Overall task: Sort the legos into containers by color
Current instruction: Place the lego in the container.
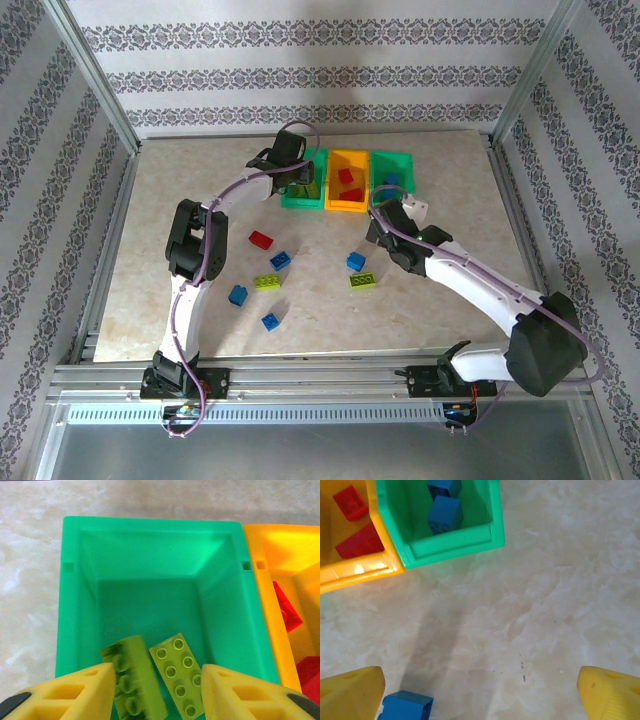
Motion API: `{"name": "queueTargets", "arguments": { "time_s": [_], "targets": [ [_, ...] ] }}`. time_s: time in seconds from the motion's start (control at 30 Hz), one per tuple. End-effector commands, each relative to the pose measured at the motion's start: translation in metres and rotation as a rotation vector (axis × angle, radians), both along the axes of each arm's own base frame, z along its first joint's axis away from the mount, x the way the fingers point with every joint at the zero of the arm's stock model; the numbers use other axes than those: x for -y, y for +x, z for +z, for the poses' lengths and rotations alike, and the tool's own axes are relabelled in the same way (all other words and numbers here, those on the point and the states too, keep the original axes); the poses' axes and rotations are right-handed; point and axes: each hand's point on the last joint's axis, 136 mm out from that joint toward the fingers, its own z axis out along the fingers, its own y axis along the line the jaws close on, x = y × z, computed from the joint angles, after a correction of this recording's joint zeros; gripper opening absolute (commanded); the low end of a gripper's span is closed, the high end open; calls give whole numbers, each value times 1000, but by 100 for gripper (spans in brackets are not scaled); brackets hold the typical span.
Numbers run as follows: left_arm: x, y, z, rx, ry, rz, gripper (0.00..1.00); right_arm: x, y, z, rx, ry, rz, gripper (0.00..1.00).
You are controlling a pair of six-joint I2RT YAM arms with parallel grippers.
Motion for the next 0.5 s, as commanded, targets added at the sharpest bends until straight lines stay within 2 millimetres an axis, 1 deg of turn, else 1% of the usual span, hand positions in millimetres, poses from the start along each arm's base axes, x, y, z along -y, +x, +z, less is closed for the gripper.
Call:
{"name": "queueTargets", "arguments": {
  "time_s": [0.0,0.13,0.3,0.37,0.47],
  "targets": [
    [3,-2,9,4,-22,10,48,-6,-4,-1,-40,-10,13,98],
    [4,-9,26,28,-63,6,50,-12,-10,-6,-65,-16,35,98],
    [3,-25,52,70,-113,8,57,-26,-20,-17,-113,5,72,98],
    [0,-33,62,88,-130,12,63,-33,-23,-22,-134,18,86,95],
    [-6,-47,77,120,-154,23,75,-46,-28,-32,-176,45,108,88]
  ]
}}
